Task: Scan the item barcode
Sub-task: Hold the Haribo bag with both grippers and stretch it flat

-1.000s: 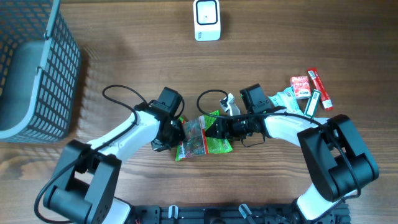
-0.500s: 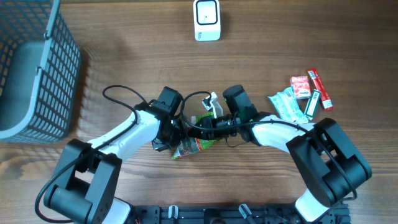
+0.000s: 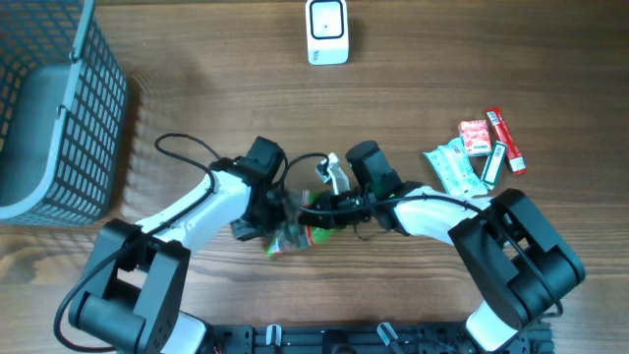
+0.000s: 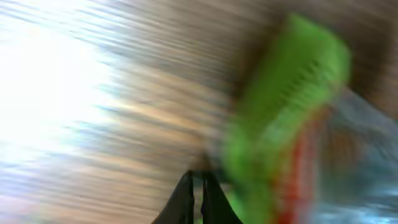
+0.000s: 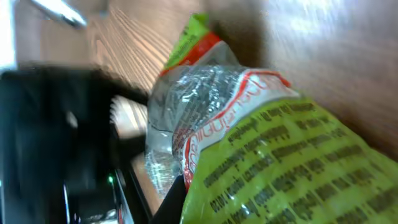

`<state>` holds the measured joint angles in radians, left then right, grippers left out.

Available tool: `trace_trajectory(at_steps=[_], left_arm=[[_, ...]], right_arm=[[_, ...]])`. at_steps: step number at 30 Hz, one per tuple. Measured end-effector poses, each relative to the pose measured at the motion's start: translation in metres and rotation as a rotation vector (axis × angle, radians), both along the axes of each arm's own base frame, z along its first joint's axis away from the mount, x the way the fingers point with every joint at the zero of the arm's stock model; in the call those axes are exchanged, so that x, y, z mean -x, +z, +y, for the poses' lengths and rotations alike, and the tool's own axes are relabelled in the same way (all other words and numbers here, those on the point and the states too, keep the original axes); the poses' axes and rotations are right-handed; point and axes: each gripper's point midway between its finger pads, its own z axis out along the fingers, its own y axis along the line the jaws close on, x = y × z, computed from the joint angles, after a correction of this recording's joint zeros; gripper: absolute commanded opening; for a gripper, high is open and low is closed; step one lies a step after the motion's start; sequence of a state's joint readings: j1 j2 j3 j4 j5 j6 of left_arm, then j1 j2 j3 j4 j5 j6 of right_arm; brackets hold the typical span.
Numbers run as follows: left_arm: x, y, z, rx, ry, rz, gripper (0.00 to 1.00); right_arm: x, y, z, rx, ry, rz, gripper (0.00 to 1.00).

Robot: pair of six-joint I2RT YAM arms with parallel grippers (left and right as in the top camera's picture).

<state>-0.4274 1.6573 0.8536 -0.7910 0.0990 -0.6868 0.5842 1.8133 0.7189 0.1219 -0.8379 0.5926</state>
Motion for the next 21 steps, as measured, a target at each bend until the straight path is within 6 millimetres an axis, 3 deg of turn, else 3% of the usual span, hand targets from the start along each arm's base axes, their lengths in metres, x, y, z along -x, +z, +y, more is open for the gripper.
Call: trace_trajectory(at_steps=[3,5,7,10,15,17,21], left_arm=[[-0.010,0.014,0.034,-0.122,0.055,-0.019,0.04],[-0.019,0.024,0.042,-0.120,0.091,-0.029,0.04],[-0.025,0.031,0.027,-0.007,0.072,-0.023,0.04],[-0.032,0.054,-0.026,0.302,-0.029,-0.034,0.04],[-0.019,0.072,-0.058,0.510,-0.078,0.017,0.04],[-0.013,0.066,-0.063,0.535,-0.096,0.021,0.04],[0.006,0.035,-0.067,0.550,-0.115,0.018,0.04]], right_arm=[[-0.004,-0.011,-0.036,0.055,-0.066,0.120,0.04],[-0.011,-0.013,-0.050,0.061,-0.098,0.130,0.04],[-0.013,-0.013,-0.052,0.061,-0.094,0.118,0.04],[-0.013,-0.013,-0.052,0.058,-0.079,0.096,0.04],[-0.013,-0.013,-0.052,0.057,-0.075,0.091,0.04],[-0.013,-0.013,-0.052,0.057,-0.075,0.091,0.04],[-0.012,-0.014,-0.052,0.058,-0.075,0.092,0.04]])
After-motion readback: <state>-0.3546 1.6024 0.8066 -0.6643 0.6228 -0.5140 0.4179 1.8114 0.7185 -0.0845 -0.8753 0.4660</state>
